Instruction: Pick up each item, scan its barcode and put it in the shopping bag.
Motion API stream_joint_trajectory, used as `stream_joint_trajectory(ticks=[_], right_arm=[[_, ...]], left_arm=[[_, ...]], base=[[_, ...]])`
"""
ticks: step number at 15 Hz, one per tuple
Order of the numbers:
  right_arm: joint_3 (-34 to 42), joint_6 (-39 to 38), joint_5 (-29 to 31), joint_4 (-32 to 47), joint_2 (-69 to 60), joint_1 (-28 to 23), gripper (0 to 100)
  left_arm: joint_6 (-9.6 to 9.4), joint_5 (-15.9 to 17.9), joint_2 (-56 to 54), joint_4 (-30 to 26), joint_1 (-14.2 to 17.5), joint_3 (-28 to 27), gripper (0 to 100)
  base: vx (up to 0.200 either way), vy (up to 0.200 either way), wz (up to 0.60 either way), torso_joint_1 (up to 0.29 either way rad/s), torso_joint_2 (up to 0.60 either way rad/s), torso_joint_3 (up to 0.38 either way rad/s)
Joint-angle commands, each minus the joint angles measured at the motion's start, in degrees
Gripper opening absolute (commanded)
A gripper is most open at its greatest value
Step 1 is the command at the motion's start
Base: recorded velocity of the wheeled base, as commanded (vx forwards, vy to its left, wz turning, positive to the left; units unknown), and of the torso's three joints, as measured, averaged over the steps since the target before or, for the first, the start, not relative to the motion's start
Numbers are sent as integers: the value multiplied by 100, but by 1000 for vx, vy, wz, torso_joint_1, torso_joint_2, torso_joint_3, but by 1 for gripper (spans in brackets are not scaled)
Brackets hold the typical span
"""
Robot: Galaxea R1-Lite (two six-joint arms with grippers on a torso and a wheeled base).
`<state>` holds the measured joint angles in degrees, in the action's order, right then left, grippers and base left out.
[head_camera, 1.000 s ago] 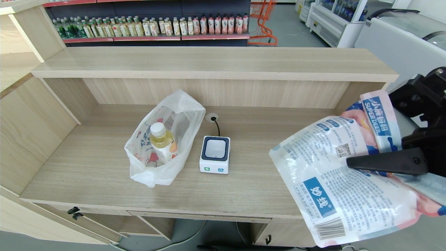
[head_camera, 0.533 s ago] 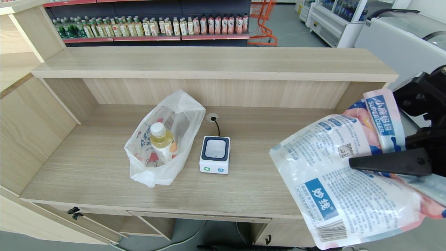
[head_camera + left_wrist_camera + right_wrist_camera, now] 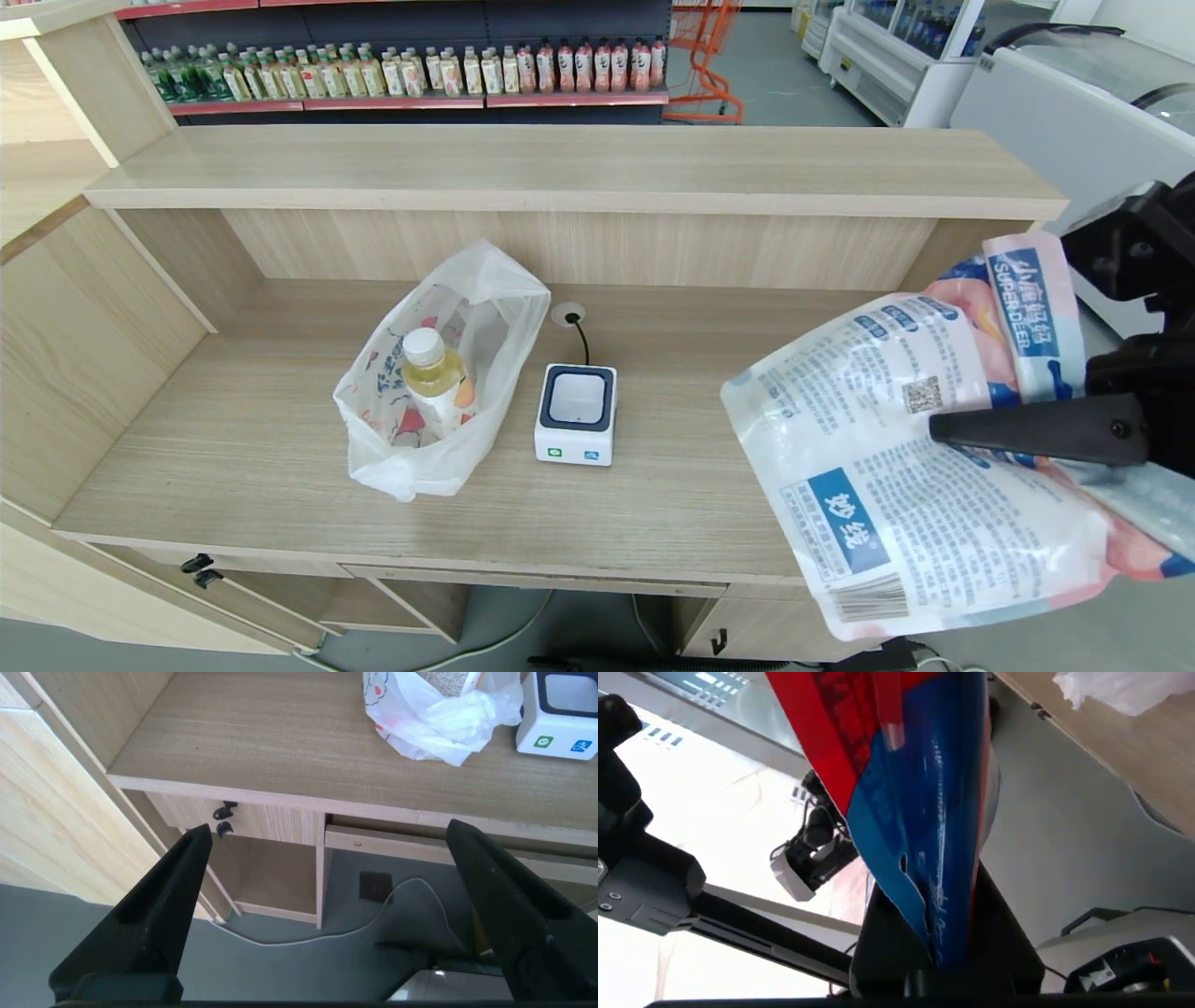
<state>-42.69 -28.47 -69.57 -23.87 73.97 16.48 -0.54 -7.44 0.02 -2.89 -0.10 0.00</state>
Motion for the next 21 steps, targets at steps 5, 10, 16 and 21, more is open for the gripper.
stream_joint_trajectory(ticks=[5,10,16,21], right_arm=[[560,6142,2853,-39,434,-1244,0],[648,7918,4153,-30,135,-1604,0],[833,8348,4347,-48,12,-1472,0],[657,8305,4312,-56,153,-1305,0]], left_arm=[[1,-3,-2,-1,1,0,100],[1,-3,-2,-1,10,0,100],[-8,-3,-2,-1,1,0,100],[1,5,6,-1,1,0,100]], base=[[0,0,0,0,0,0],[0,0,0,0,0,0],[0,0,0,0,0,0],[0,80,0,-1,0,2]])
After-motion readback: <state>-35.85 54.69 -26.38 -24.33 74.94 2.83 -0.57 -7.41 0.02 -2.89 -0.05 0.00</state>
